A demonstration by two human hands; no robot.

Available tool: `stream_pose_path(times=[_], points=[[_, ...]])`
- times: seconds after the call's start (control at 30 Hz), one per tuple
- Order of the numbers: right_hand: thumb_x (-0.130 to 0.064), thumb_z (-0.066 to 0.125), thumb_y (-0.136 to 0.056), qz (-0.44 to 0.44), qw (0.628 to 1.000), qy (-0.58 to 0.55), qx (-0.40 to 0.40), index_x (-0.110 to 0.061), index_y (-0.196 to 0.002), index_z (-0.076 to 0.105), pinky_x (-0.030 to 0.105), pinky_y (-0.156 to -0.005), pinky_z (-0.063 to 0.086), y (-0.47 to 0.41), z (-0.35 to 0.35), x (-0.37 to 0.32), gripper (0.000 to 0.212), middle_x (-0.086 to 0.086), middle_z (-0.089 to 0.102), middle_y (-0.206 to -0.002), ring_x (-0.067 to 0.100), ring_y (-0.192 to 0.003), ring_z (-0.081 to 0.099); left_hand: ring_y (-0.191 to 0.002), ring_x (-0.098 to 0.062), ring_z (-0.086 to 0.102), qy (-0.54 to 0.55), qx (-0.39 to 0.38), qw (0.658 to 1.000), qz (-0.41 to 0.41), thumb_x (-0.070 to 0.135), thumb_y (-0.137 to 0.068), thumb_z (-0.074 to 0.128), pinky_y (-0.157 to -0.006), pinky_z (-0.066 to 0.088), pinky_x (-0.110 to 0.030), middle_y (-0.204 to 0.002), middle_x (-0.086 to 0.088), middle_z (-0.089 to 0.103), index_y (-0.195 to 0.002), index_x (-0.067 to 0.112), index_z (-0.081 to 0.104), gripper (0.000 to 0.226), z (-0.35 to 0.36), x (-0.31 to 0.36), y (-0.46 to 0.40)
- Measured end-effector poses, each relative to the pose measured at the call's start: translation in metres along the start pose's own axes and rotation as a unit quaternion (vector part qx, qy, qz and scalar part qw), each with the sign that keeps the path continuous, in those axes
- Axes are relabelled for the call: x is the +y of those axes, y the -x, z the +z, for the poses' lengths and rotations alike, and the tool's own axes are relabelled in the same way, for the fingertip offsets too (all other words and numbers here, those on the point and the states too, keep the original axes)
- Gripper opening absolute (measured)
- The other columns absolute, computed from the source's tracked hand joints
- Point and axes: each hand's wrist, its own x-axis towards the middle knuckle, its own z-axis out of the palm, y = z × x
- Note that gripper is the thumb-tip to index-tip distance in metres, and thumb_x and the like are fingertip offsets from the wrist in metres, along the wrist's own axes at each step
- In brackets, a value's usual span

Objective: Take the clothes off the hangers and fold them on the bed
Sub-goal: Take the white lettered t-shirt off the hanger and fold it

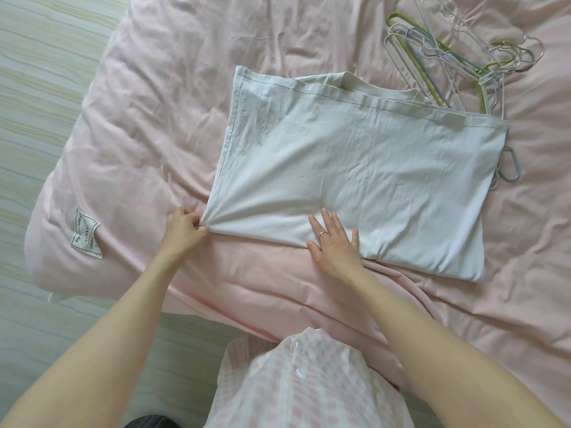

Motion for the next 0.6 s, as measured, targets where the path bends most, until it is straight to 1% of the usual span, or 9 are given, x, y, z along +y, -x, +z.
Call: stream_pose_path(times=[0.03, 0.1, 0.13, 0.2, 0.33, 0.4, 0.47, 0.53, 0.6], points=[[-0.036, 0.029, -0.101, -0.005, 1.000, 0.000, 0.001, -0.032, -0.151, 0.005, 0.051, -0.116, -0.005, 0.001, 0.000, 0.002, 0.056, -0.009, -0.013, -0.158, 0.009, -0.145, -0.012, -0.113, -0.034, 0.040, -0.061, 0.004, 0.998, -0.009, 0.009, -0.084, 0.050, -0.092, 0.037, -0.039, -0.107, -0.016, 0.044, -0.079, 0.006, 0.055, 0.008, 0.000, 0.002, 0.000], [-0.035, 0.030, -0.101, -0.010, 1.000, -0.003, 0.006, -0.030, -0.151, 0.008, 0.047, -0.116, -0.004, 0.004, -0.001, 0.008, 0.055, -0.007, -0.010, -0.159, 0.009, -0.145, -0.010, -0.117, -0.035, 0.039, -0.139, 0.032, 0.989, -0.049, 0.014, -0.083, 0.050, -0.095, 0.036, -0.044, -0.121, -0.019, 0.045, -0.102, 0.003, 0.058, 0.024, 0.003, 0.010, 0.002], [-0.035, 0.031, -0.101, -0.007, 1.000, -0.005, 0.010, -0.029, -0.151, 0.011, 0.046, -0.117, -0.003, 0.006, -0.002, 0.013, 0.054, -0.007, -0.008, -0.159, 0.009, -0.145, -0.009, -0.119, -0.036, 0.039, -0.143, 0.055, 0.986, -0.072, 0.014, -0.083, 0.050, -0.095, 0.035, -0.044, -0.124, -0.021, 0.045, -0.112, 0.001, 0.055, 0.032, 0.005, 0.015, 0.005], [-0.035, 0.032, -0.101, 0.003, 1.000, -0.010, 0.021, -0.027, -0.150, 0.015, 0.044, -0.117, -0.001, 0.011, -0.001, 0.025, 0.053, -0.006, -0.002, -0.159, 0.010, -0.146, -0.005, -0.119, -0.039, 0.040, -0.115, 0.116, 0.982, -0.096, 0.010, -0.082, 0.050, -0.094, 0.034, -0.046, -0.127, -0.024, 0.043, -0.119, -0.003, 0.048, 0.039, 0.011, 0.026, 0.013], [-0.032, 0.033, -0.100, 0.039, 0.998, -0.019, 0.051, -0.024, -0.148, 0.026, 0.041, -0.117, 0.003, 0.026, 0.001, 0.057, 0.049, -0.003, 0.008, -0.159, 0.012, -0.146, 0.005, -0.117, -0.039, 0.039, -0.065, 0.225, 0.972, -0.025, -0.002, -0.075, 0.049, -0.092, 0.031, -0.047, -0.127, -0.021, 0.042, -0.124, 0.003, 0.046, 0.049, 0.026, 0.044, 0.033], [-0.031, 0.034, -0.100, 0.084, 0.994, -0.027, 0.070, -0.023, -0.146, 0.031, 0.041, -0.116, 0.005, 0.036, -0.001, 0.079, 0.047, -0.003, 0.013, -0.158, 0.012, -0.145, 0.009, -0.123, -0.038, 0.035, -0.076, 0.221, 0.972, 0.033, -0.004, -0.072, 0.051, -0.097, 0.026, -0.049, -0.132, -0.018, 0.040, -0.126, 0.006, 0.046, 0.055, 0.040, 0.058, 0.040], [-0.029, 0.036, -0.099, 0.120, 0.987, -0.042, 0.100, -0.022, -0.143, 0.038, 0.042, -0.116, 0.009, 0.044, -0.003, 0.103, 0.045, -0.001, 0.020, -0.156, 0.014, -0.144, 0.015, -0.130, -0.040, 0.031, -0.118, 0.188, 0.970, 0.105, -0.001, -0.076, 0.054, -0.103, 0.022, -0.055, -0.138, -0.020, 0.038, -0.126, 0.006, 0.048, 0.050, 0.057, 0.072, 0.044], [-0.024, 0.040, -0.097, 0.141, 0.978, -0.048, 0.143, -0.016, -0.138, 0.046, 0.041, -0.115, 0.015, 0.054, -0.004, 0.127, 0.042, 0.005, 0.029, -0.153, 0.019, -0.142, 0.023, -0.138, -0.040, 0.022, -0.170, 0.122, 0.966, 0.152, 0.010, -0.087, 0.053, -0.106, 0.015, -0.060, -0.145, -0.019, 0.034, -0.127, 0.009, 0.049, 0.040, 0.075, 0.085, 0.048], [-0.017, 0.047, -0.094, 0.177, 0.959, -0.083, 0.203, -0.008, -0.130, 0.055, 0.040, -0.111, 0.023, 0.064, -0.006, 0.157, 0.038, 0.012, 0.039, -0.146, 0.027, -0.136, 0.034, -0.142, -0.038, 0.011, -0.204, 0.041, 0.966, 0.155, 0.020, -0.093, 0.046, -0.108, 0.011, -0.061, -0.153, -0.016, 0.022, -0.136, 0.013, 0.041, 0.044, 0.097, 0.106, 0.054]])
